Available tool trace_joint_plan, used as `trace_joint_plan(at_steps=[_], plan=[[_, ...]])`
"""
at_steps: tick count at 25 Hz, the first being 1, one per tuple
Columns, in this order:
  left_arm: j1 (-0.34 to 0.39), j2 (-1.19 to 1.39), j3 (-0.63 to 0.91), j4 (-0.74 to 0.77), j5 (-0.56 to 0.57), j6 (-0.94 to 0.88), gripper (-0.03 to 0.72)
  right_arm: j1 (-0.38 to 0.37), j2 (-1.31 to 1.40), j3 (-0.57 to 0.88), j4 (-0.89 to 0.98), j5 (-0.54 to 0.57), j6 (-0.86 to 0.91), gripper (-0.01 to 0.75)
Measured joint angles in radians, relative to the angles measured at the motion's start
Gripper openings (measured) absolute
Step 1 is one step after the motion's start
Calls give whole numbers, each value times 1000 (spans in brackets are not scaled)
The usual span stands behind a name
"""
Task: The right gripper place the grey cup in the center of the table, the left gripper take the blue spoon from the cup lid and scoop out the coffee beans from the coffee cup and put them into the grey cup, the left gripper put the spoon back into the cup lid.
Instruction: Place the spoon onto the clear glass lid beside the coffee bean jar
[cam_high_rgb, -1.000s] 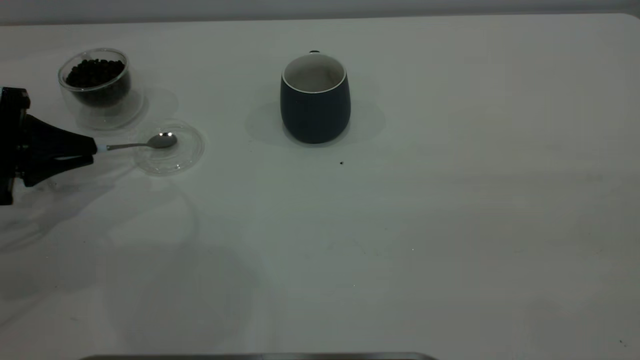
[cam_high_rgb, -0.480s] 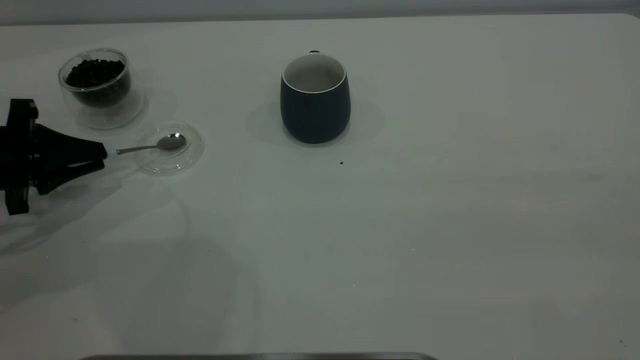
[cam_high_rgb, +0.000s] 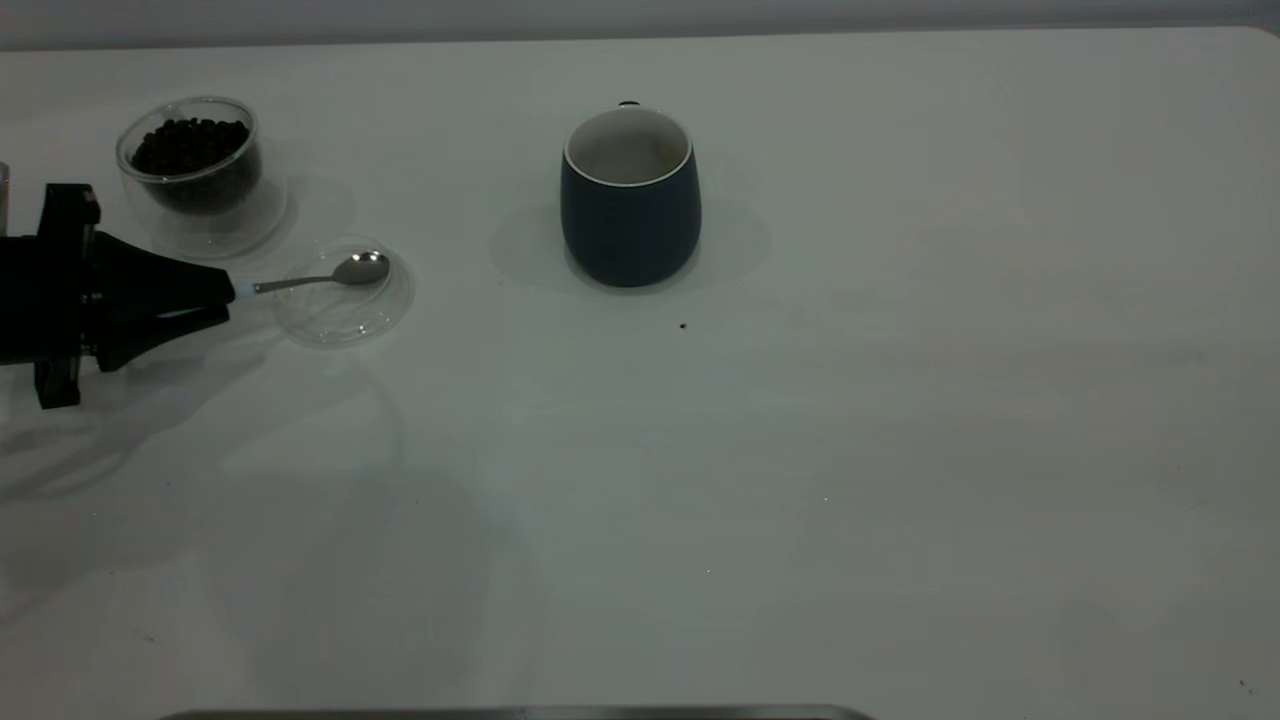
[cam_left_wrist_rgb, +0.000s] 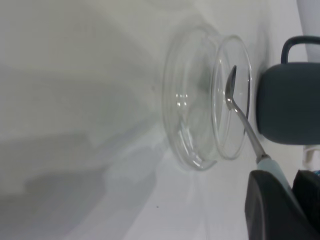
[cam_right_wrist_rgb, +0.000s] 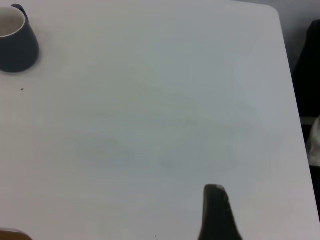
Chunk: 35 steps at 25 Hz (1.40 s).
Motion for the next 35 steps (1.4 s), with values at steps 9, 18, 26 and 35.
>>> trace_joint_plan(at_steps=[9, 18, 26, 35], plan=[[0, 0, 0, -1, 0, 0, 123, 0, 0, 0, 0, 0, 0, 462], [0, 1, -7, -1, -14, 1, 123, 0, 0, 0, 0, 0, 0, 462], [-2, 8, -18, -1, -22, -3, 123, 0, 0, 0, 0, 0, 0, 462], [-10, 26, -28, -1, -18, -3, 123, 0, 0, 0, 0, 0, 0, 462]])
